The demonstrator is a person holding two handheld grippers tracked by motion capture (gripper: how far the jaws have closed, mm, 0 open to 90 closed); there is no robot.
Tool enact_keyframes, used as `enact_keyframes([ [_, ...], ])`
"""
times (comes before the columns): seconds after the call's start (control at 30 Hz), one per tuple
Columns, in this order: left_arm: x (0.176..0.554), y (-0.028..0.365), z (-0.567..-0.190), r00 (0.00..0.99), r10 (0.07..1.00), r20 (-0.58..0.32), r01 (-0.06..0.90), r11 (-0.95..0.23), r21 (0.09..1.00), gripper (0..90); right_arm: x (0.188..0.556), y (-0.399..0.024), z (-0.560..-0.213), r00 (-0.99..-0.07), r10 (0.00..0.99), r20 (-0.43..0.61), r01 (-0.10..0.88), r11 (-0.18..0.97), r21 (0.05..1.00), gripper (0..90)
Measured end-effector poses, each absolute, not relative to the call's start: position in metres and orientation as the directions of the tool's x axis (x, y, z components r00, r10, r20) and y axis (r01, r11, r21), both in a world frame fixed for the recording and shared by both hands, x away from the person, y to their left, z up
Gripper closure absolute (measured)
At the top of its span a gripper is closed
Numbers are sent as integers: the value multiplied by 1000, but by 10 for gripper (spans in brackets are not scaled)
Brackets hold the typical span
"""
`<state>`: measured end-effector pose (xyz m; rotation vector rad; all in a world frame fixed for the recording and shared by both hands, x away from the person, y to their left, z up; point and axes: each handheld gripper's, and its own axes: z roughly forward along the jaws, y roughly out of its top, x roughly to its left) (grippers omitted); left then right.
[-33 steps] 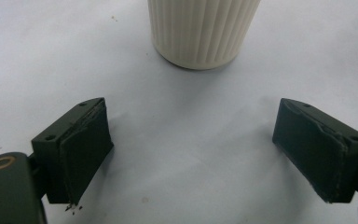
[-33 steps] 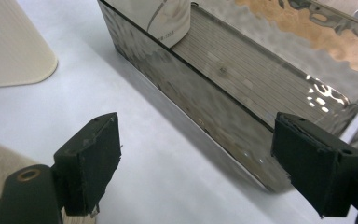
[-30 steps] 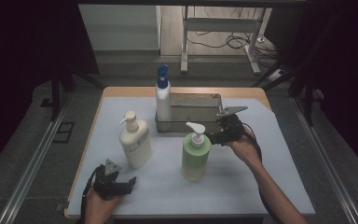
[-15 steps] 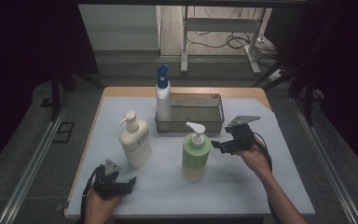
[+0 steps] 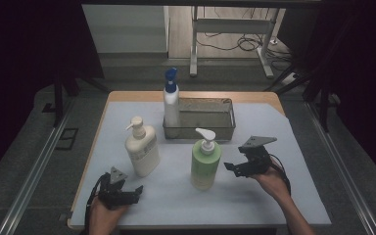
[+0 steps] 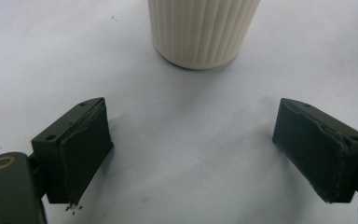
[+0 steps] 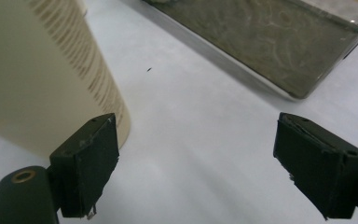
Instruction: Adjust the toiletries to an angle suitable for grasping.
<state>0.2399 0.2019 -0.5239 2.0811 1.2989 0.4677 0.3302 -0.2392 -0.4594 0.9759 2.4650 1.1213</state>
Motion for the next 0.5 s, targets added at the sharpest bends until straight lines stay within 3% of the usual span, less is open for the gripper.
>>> enact_keyframes([
  [0.5,240,202,-524,449,893,-32,668,-311,676,107,302,-231,-455,-782,622,36,434,503,747,88],
])
